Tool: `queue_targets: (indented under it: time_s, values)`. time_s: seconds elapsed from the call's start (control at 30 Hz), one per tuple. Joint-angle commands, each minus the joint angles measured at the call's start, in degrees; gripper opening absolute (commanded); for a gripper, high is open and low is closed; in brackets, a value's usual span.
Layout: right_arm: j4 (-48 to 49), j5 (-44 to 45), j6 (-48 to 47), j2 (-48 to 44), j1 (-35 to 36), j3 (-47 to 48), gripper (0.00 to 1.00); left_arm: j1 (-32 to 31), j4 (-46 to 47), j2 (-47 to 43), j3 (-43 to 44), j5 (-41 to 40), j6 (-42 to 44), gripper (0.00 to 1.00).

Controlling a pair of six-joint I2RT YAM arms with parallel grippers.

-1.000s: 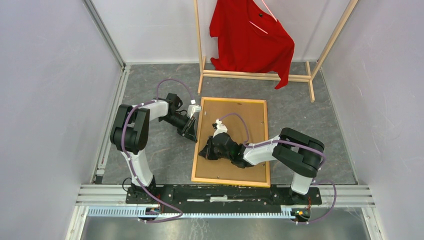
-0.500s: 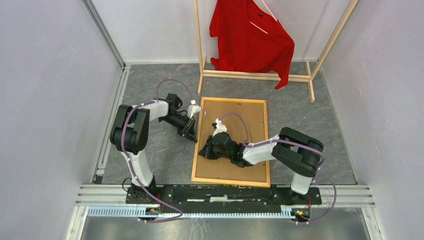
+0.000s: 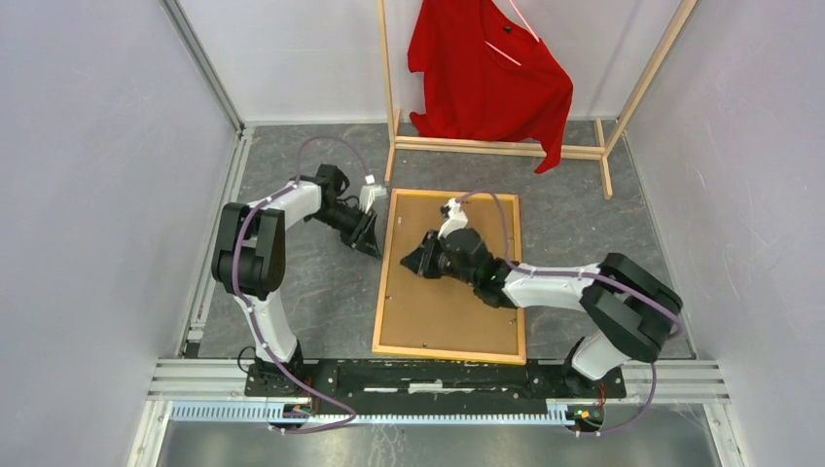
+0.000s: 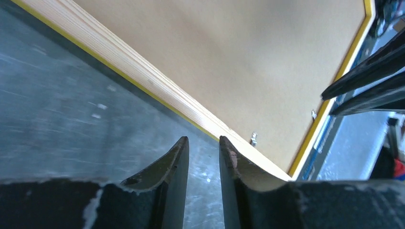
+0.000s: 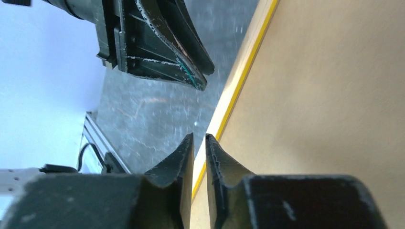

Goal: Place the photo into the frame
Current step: Install the photo frame at the center of the board.

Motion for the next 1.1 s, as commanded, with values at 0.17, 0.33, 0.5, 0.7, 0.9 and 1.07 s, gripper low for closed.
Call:
queue_targets:
  time_s: [0.17,0.33,0.5,0.7,0.9,1.07]
  values:
    - [-4.75,-7.24,-11.89,1.60,-12.08,9.40,0.38,0.94,7.30,5.29,10.02,1.26,-11.27,0.46]
    - [-9.65,-9.74,-15.15,11.45,-16.13,20.62,0.24,0.94,9.85,8.27,11.24,1.51,-14.14,0.42]
    - [-12.13,-11.36,-16.20,19.95,-17.47,28.28,0.10,0.94,10.81,10.01,11.75,2.02,-15.24,0.36]
    - [-11.61,-13.62,-14.92,25.63,-17.52,31.00,0.06,0.94,10.77,10.67,11.22,1.27,-14.85,0.29]
    - [-9.75,-14.47,-13.44,27.84,-17.56,30.67,0.04,0.94,10.99,10.35,10.28,0.60,-14.62,0.26]
    - [-8.43,-15.75,-12.09,29.47,-17.51,31.04,0.03,0.85,10.99,10.05,9.96,0.53,-14.53,0.26]
